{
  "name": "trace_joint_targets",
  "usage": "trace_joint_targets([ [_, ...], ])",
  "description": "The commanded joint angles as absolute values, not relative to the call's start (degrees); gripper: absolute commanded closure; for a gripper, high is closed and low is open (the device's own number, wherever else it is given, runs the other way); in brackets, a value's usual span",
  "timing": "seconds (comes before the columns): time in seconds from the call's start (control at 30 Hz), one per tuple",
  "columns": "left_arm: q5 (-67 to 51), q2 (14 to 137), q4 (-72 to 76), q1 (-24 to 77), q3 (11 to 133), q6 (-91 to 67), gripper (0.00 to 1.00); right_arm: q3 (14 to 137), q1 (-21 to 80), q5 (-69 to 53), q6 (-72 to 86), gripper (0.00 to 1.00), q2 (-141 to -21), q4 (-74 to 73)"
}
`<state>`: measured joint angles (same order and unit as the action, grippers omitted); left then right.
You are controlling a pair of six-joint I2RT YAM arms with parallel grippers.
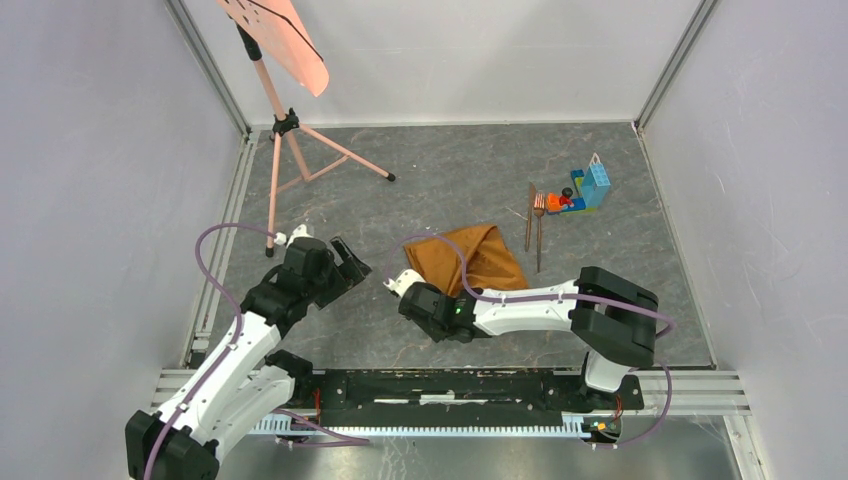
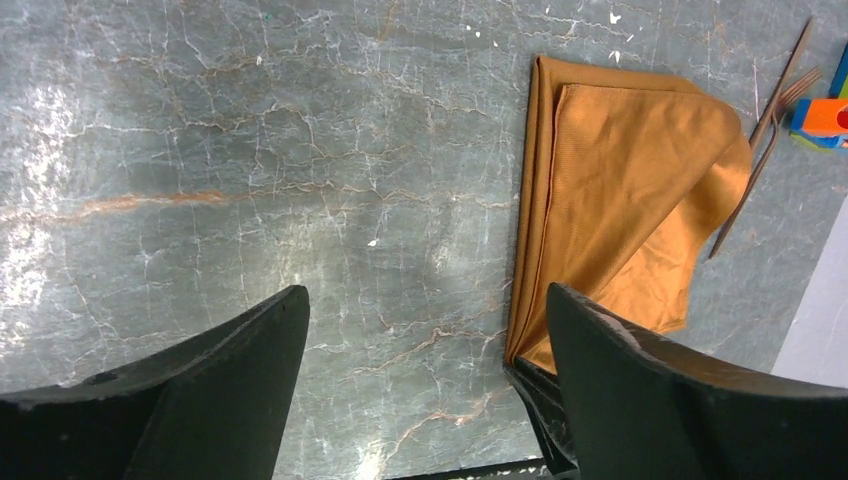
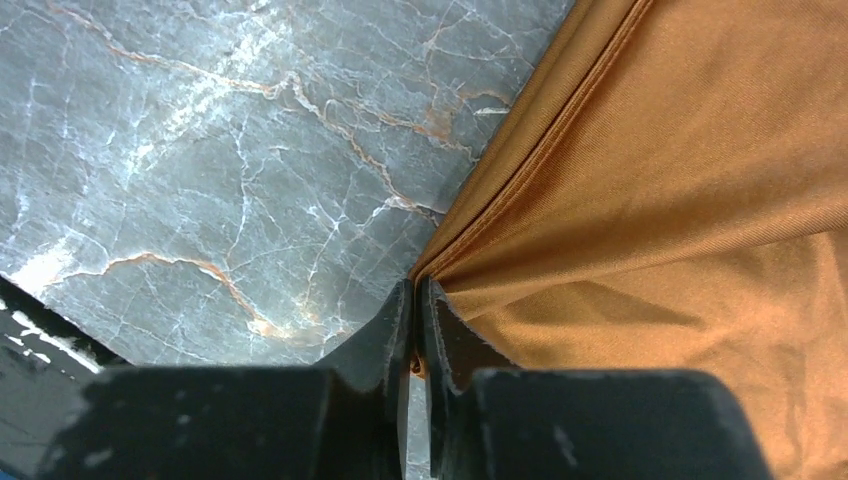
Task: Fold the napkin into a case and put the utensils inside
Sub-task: Pick up the upper triangle-folded napkin from the center of the board.
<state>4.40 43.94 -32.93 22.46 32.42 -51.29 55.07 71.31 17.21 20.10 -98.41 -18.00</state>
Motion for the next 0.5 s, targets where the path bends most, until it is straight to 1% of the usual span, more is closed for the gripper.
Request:
trace_joint_targets([
  [0.0,2.22,45.7,-30.14,21.95,32.4,-51.5,0.0,52.33,71.02,19.64,19.61,0.99,-98.38,-17.86],
  [0.1,-4.43,49.13,-24.99,21.47,31.87,-53.49,0.0,51.68,70.77,17.86,17.66,1.0,-96.02,-15.68],
  [0.17,-10.0,52.29,-18.72,21.53,31.12,-55.95,0.0,51.15,70.58,16.32,16.45,1.0,-94.53,-14.22],
  [0.3,-15.64,60.2,-4.13,21.52,28.06,-64.77,0.01,47.77,69.49,13.06,16.48,1.0,-90.53,-9.68],
  [0.4,-18.47,67.28,6.64,21.71,27.09,-70.61,0.06,46.58,68.83,11.78,15.99,1.0,-88.75,-8.61],
  [0.47,-19.67,72.83,9.78,22.01,27.98,-72.57,0.11,45.43,68.31,11.04,15.94,1.0,-87.33,-7.2],
])
